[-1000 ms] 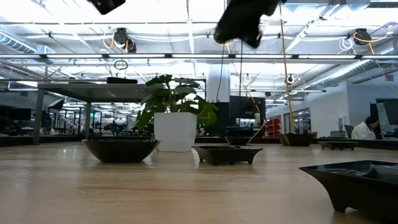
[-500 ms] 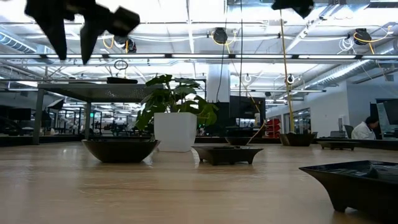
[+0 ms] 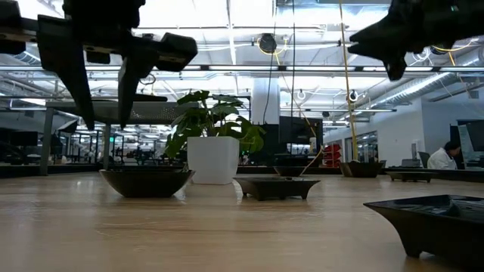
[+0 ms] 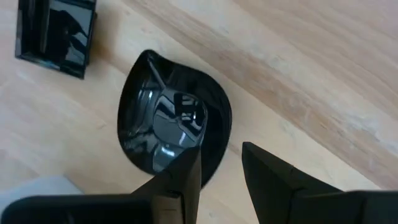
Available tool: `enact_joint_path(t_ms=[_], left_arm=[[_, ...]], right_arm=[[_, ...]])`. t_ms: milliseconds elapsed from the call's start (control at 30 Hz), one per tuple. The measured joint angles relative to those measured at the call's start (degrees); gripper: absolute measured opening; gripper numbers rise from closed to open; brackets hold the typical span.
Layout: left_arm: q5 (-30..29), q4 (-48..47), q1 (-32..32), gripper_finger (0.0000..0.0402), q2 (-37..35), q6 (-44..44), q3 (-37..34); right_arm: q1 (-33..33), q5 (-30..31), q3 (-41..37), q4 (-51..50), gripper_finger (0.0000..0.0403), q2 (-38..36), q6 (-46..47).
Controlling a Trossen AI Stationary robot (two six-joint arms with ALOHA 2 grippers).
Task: Pick & Place Mini shaped plates
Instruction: Stack the leaf shaped plate on top of the leaf shaped plate on the shelf
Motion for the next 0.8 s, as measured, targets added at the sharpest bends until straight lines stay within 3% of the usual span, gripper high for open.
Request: enact_joint_path(t_ms=[200, 367, 800], left_arm=[[-0.07, -0.29, -0.60, 0.0122, 1.37, 1.87, -0.04], [-0.37, 6.22, -0.78, 0.0122, 1.31, 2.75, -3.35], [-8.79, 17.59, -0.69, 0.0122, 1.31, 0.89, -11.12]], right_arm=[[0.00, 1.88, -9.27, 16.36, 0.0089, -0.67, -2.19], [-0.02, 3.37, -13.44, 24.56, 0.0089, -0.67, -3.12], [-0.02, 3.09, -14.67, 25.36, 0.0089, -0.67, -3.14]])
